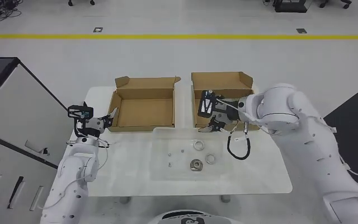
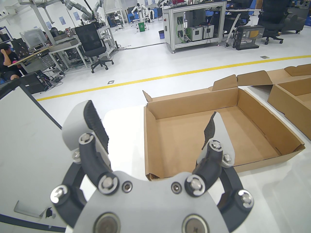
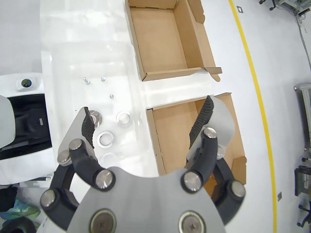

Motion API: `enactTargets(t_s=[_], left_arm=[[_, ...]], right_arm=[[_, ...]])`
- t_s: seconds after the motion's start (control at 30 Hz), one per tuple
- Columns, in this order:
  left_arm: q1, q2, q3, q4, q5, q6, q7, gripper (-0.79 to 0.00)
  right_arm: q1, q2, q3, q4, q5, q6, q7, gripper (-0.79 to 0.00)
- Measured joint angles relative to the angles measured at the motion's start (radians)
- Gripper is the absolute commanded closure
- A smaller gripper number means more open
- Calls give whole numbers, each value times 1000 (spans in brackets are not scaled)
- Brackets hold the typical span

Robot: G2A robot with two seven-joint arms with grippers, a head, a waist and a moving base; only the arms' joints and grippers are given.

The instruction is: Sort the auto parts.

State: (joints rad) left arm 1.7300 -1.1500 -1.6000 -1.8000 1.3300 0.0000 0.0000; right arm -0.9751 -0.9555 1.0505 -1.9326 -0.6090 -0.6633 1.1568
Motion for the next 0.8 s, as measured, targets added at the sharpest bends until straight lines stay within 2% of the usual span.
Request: enactTargets(t_s=[0.47, 0.8], left_arm=[[0, 0, 0, 0, 0, 0, 0, -785], [0, 0, 0, 0, 0, 0, 0, -785]], right_arm=[[84, 36, -239, 89, 2, 3, 3, -785], [127, 38, -362, 126, -14, -17, -17, -785]])
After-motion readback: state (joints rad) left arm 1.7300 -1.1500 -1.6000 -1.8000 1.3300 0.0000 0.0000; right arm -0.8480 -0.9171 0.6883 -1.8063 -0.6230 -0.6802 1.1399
